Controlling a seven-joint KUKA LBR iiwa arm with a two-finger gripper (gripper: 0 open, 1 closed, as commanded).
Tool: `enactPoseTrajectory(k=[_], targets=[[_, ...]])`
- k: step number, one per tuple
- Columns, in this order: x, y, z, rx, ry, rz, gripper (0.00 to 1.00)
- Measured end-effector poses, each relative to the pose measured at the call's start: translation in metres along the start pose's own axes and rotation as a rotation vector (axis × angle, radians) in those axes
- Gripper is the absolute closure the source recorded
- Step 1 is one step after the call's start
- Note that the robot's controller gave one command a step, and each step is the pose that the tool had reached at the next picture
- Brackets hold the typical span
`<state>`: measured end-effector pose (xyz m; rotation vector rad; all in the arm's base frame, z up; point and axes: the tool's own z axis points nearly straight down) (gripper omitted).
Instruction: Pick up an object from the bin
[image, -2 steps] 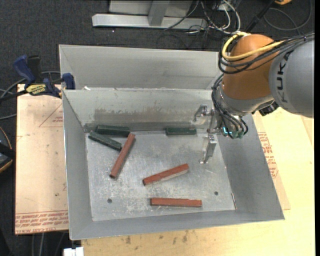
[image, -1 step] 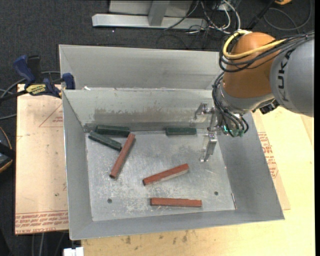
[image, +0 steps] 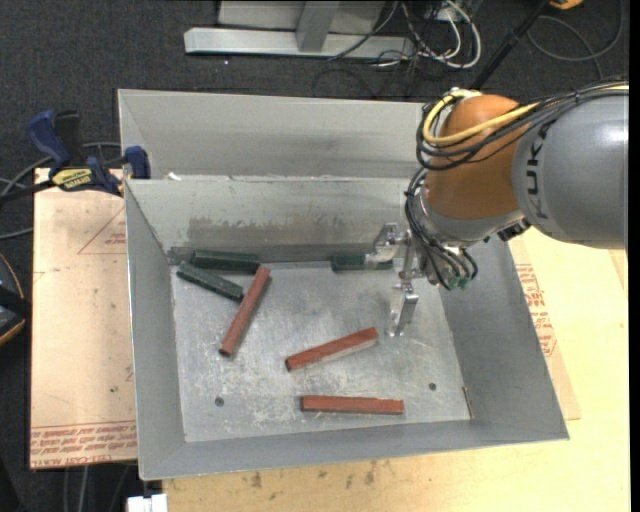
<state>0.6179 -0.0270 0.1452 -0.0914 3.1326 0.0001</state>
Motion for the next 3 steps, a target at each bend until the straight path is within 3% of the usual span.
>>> enactPoseTrajectory(k=[1,2,3], targets=[[0.054,0.046,0.064,-0.002,-0.003,-0.266,1.00],[0.054,0.046,0.064,-0.002,-0.003,-0.267,1.00],[0.042,0.053,-0.120,0.000,-0.004,-0.270,1.00]])
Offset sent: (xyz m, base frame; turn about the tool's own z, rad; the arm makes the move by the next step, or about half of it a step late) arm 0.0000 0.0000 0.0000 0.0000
